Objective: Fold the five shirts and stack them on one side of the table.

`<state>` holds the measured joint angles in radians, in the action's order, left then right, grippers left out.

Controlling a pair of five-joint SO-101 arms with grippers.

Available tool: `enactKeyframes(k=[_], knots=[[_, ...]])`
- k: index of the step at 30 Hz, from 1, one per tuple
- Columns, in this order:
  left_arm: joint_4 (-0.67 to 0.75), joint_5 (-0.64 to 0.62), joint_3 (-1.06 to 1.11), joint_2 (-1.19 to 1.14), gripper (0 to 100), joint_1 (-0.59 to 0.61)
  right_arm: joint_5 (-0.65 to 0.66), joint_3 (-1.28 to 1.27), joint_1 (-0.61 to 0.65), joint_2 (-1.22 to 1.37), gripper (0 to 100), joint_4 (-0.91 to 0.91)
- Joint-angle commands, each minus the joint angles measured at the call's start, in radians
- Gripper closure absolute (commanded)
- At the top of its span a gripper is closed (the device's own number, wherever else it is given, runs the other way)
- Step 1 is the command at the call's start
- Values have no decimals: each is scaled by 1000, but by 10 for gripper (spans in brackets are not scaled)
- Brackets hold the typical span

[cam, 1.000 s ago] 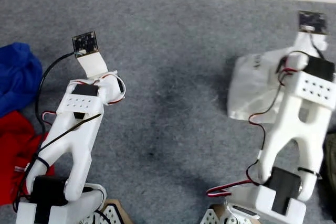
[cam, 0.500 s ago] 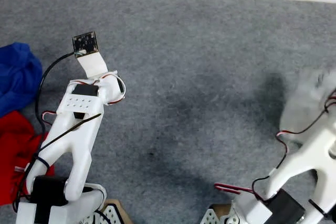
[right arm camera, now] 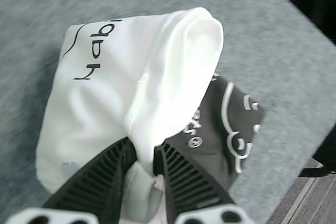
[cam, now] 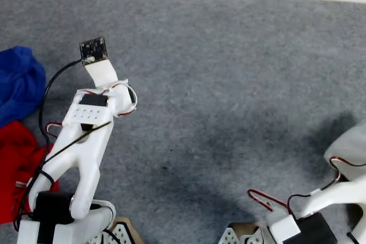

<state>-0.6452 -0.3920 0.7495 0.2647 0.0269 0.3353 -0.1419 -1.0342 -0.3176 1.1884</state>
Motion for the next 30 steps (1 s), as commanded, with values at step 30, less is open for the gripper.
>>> enactKeyframes(k=[30], knots=[[17, -5, -1, 4, 989, -27, 173, -469, -395, -35, 987, -576]])
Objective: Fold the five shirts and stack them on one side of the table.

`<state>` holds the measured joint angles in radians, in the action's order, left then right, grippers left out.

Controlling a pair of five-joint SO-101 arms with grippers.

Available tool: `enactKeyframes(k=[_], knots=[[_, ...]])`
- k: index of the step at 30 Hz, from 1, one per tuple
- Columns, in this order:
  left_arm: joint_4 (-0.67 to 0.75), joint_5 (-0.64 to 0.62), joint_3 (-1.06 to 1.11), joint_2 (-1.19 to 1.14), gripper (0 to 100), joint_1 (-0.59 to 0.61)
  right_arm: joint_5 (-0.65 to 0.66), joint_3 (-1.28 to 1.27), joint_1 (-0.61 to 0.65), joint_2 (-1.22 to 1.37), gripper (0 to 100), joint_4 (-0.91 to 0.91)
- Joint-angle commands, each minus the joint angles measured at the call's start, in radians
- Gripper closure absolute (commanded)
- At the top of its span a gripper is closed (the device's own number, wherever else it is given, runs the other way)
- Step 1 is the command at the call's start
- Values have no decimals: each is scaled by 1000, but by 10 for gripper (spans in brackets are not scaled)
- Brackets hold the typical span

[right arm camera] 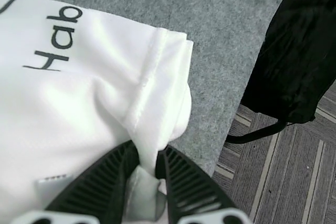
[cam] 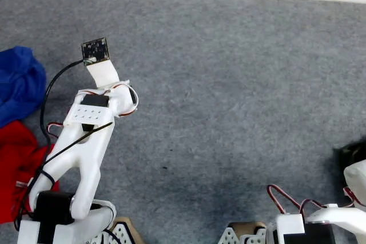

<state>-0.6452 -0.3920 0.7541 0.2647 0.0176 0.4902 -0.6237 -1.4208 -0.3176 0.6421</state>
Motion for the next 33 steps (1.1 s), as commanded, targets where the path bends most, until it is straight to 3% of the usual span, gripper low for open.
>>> enactKeyframes(k=[1, 8, 13, 17, 21, 25, 28, 33], knots=[[17, -5, -5, 4, 989, -18, 17, 15, -5, -35, 978, -30], [17, -5, -5, 4, 989, -18, -64, 42, 39, -45, 749, -28], [17, -5, -5, 4, 989, -15, -118, 133, 131, -44, 750, -7], [17, -5, -5, 4, 989, -12, -196, 260, 246, -44, 751, 120], [17, -3, -8, 7, 989, 16, -244, 346, 438, -44, 847, 306], [17, 68, -47, 13, 989, 140, -285, 421, 651, -44, 967, 483], [12, 181, -113, 13, 989, 277, -345, 461, 823, -42, 972, 598], [11, 199, -127, 13, 989, 481, -414, 470, 1125, -36, 972, 705]])
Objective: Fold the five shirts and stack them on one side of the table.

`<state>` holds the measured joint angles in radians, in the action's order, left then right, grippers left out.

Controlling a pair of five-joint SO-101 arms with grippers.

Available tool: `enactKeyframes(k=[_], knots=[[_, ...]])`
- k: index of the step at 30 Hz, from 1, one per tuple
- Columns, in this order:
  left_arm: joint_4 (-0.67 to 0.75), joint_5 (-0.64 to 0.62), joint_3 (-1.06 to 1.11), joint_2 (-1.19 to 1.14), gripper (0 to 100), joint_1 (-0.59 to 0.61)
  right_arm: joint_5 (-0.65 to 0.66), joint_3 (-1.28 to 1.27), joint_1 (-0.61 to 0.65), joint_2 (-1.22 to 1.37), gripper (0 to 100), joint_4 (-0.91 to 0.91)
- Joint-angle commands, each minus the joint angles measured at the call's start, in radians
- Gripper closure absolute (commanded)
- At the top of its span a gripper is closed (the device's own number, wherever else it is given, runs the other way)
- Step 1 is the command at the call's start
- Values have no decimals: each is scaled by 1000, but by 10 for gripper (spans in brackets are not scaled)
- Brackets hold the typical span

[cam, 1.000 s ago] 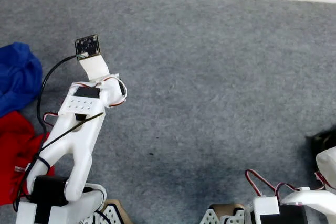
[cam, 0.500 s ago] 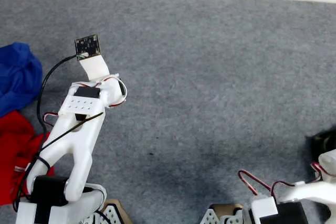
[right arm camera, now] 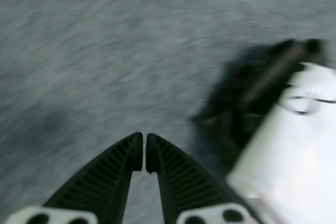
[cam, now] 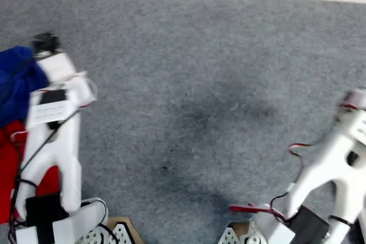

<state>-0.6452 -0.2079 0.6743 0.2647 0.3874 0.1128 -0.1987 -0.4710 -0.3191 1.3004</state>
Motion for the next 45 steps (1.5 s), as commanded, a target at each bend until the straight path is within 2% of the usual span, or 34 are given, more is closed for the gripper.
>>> enactKeyframes(k=[1, 6, 10, 16, 19, 22, 25, 27, 31, 41, 45], knots=[[11, 15, -44, 13, 989, 151, -46, 44, 231, -35, 972, 51], [8, 18, -74, 13, 989, 346, -114, 22, 458, -31, 972, 45], [-61, 123, -133, 13, 993, 484, -141, -70, 625, -30, 972, -38], [-189, 178, -200, 13, 988, 684, -137, -232, 783, -30, 972, -157], [-252, 276, -220, 13, 911, 759, -135, -272, 828, -30, 972, -177], [-275, 279, -220, 13, 796, 828, -133, -306, 860, -30, 972, -203], [-275, 282, -222, 12, 739, 909, -133, -344, 872, -30, 972, -243], [-281, 299, -214, 10, 746, 911, -132, -360, 872, -30, 972, -260], [-279, 471, -137, 12, 758, 906, -83, -369, 872, -30, 972, -263], [-170, 295, -113, 13, 758, 903, -78, -371, 872, -30, 972, -282], [-172, 284, -105, 5, 758, 903, -78, -371, 872, -30, 972, -280]])
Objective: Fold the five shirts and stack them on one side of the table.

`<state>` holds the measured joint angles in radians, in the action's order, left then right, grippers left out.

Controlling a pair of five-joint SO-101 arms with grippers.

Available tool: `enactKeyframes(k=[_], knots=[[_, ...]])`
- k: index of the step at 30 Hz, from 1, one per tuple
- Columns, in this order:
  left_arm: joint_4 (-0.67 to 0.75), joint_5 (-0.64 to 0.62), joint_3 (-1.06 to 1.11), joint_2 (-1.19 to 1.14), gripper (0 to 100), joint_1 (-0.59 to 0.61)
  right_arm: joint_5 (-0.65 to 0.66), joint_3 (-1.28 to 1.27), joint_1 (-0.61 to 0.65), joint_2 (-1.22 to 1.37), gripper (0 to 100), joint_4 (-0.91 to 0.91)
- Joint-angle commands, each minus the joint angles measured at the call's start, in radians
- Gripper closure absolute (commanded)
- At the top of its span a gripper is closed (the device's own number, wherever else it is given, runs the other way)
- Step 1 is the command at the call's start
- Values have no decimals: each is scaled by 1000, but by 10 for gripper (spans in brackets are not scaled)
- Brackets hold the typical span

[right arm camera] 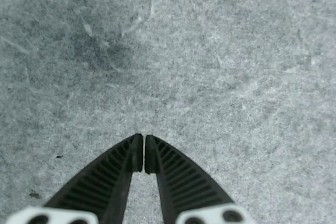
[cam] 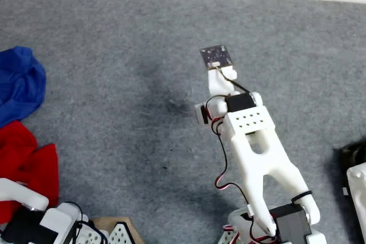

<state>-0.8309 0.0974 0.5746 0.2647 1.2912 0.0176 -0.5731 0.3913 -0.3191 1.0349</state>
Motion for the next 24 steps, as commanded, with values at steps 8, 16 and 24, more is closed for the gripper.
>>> enactKeyframes(k=[8, 16, 24], knots=[[17, -20, 54, 5, 758, -2, 17, 2, 10, -30, 972, -18], [17, 64, 70, 12, 758, -70, 17, 2, 10, -30, 972, -15], [17, 250, 68, 12, 758, -156, 17, 2, 10, -30, 972, -13]])
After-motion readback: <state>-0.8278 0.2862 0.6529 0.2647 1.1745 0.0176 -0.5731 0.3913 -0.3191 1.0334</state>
